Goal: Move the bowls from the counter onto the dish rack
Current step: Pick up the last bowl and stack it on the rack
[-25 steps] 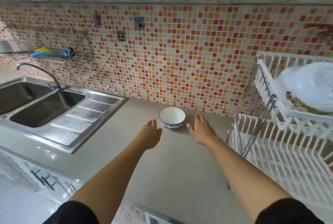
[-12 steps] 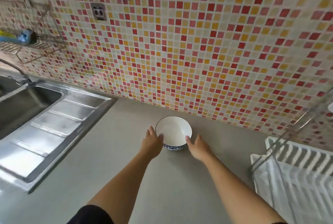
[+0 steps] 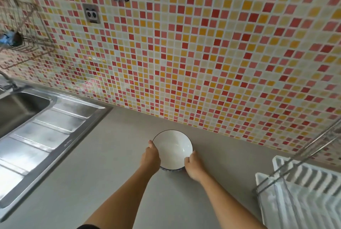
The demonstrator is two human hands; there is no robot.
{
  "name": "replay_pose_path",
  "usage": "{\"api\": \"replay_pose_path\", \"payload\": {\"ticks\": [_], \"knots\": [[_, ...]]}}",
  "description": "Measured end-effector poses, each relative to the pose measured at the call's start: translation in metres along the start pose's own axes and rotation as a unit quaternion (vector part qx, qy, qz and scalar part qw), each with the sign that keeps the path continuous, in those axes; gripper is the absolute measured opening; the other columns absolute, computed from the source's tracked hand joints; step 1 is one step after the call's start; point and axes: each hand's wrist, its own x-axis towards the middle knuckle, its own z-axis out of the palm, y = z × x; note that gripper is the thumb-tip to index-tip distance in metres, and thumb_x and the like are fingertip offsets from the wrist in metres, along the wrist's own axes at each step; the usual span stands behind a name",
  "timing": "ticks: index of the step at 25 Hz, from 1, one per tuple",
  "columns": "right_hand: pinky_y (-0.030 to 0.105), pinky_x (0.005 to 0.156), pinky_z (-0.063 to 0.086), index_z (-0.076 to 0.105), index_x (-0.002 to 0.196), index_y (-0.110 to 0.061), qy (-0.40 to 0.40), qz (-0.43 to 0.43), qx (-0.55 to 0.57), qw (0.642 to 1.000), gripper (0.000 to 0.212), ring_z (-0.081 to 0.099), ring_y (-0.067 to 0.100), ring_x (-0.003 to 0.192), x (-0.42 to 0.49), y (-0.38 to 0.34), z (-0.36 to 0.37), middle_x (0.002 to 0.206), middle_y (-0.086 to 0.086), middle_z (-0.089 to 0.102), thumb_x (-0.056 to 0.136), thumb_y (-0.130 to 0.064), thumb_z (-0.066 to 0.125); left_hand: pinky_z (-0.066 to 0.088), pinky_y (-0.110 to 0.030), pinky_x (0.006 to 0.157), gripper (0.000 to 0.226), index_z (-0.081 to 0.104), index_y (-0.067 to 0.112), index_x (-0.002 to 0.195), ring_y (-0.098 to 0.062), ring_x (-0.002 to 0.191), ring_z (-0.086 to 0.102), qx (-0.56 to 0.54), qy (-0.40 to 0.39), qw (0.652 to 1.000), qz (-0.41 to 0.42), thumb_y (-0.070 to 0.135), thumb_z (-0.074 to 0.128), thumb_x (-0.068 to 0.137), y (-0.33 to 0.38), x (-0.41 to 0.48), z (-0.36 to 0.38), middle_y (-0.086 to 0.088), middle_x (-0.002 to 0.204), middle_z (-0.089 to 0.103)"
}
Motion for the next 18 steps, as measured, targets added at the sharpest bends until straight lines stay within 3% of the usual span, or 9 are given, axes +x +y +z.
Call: {"api": "replay_pose_path", "payload": {"ticks": [2,6,9,12,15,18], "knots": [[0.033,0.08,0.042,0.035,0.103,-0.01,-0.013,-0.036,-0.015,0.999,0.009,0.048,0.025,0.088,-0.016,-0.002,-0.009,0.101,0.012,0.049,0.095,-0.014,0.035,0.046,-0.041,0.097,0.066,0.014,0.007,0.148,-0.036,0.12,0.054,0.038,0.041,0.998,0.032,-0.006,0.041,0.09,-0.003,-0.008,-0.01,-0.019,0.137,0.048],[0.029,0.061,0.04,0.03,0.129,-0.007,-0.011,-0.133,-0.091,0.987,0.033,0.05,0.023,0.08,-0.056,-0.014,-0.032,0.107,0.019,0.06,0.098,-0.018,0.031,0.05,-0.037,0.075,0.049,0.03,0.011,0.137,-0.035,0.1,0.061,0.017,0.12,0.99,0.078,-0.005,0.038,0.091,-0.009,-0.043,-0.035,-0.02,0.12,0.058],[0.028,0.068,0.04,0.026,0.138,-0.014,0.025,-0.199,-0.071,0.977,0.039,0.058,0.025,0.091,-0.108,-0.026,-0.052,0.118,0.016,0.06,0.099,-0.019,0.033,0.042,-0.036,0.064,0.035,0.036,0.008,0.128,-0.037,0.085,0.061,-0.047,0.194,0.974,0.104,-0.002,0.033,0.095,-0.016,-0.105,-0.056,-0.022,0.113,0.061],[0.03,0.07,0.043,0.026,0.14,-0.022,0.057,-0.242,-0.017,0.968,0.042,0.06,0.025,0.095,-0.168,-0.043,-0.072,0.118,0.012,0.061,0.099,-0.021,0.035,0.039,-0.031,0.062,0.036,0.036,0.007,0.132,-0.031,0.071,0.052,-0.107,0.266,0.946,0.148,0.0,0.034,0.097,-0.024,-0.174,-0.08,-0.023,0.118,0.058],[0.031,0.072,0.048,0.028,0.142,-0.025,0.061,-0.279,0.029,0.958,0.047,0.063,0.023,0.09,-0.225,-0.064,-0.093,0.116,0.01,0.064,0.096,-0.018,0.04,0.039,-0.038,0.061,0.036,0.038,0.007,0.13,-0.043,0.078,0.058,-0.174,0.318,0.914,0.183,-0.002,0.032,0.096,-0.034,-0.233,-0.104,-0.023,0.119,0.058],[0.028,0.078,0.046,0.031,0.142,-0.022,0.086,-0.347,-0.011,0.934,0.046,0.061,0.023,0.096,-0.29,-0.072,-0.109,0.122,0.009,0.062,0.098,-0.015,0.039,0.046,-0.046,0.063,0.026,0.041,0.005,0.122,-0.043,0.078,0.057,-0.212,0.374,0.872,0.233,0.002,0.033,0.097,-0.044,-0.295,-0.116,-0.022,0.107,0.063]]}}
